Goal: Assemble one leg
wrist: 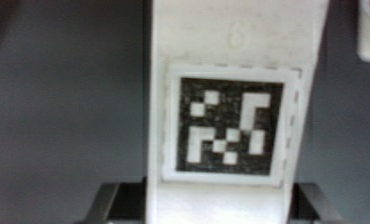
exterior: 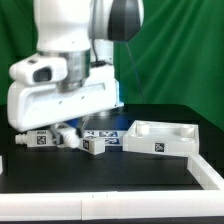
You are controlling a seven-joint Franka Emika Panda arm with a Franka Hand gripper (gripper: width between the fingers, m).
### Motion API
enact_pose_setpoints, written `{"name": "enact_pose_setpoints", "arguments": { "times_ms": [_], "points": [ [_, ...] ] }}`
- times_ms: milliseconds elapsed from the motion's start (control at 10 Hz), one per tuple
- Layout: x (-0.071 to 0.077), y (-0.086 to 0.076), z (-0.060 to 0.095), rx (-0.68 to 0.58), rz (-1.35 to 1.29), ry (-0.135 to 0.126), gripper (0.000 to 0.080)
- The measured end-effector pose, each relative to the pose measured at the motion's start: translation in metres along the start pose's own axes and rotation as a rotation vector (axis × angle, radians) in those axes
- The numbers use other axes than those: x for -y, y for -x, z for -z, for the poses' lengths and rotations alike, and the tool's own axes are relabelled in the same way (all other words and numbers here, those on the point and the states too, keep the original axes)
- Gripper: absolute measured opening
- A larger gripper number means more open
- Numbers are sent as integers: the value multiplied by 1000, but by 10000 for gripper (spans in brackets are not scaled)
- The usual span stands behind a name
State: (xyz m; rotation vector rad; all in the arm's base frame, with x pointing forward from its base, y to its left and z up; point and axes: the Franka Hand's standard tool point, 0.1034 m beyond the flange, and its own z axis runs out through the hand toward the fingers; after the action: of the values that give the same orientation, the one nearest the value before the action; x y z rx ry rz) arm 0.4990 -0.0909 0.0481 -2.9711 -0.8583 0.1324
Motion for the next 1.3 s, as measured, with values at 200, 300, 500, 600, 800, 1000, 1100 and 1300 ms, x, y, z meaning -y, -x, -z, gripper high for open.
{"name": "enact_pose_setpoints", "arguments": {
  "times_ms": [200, 300, 500, 600, 800, 1000, 1100, 1300],
  "points": [
    [-9, 24, -25, 3, -12, 7, 288],
    [-11, 29, -34, 5, -24, 5, 288],
    [-16, 28, -41, 3, -25, 5, 288],
    [-17, 28, -42, 3, -27, 5, 288],
    [-16, 28, -42, 3, -26, 5, 288],
    [-16, 28, -42, 3, -26, 4, 466],
    [-16, 28, -41, 2, -26, 5, 584],
    [0, 18, -13, 17, -183, -13, 636]
  ]
}}
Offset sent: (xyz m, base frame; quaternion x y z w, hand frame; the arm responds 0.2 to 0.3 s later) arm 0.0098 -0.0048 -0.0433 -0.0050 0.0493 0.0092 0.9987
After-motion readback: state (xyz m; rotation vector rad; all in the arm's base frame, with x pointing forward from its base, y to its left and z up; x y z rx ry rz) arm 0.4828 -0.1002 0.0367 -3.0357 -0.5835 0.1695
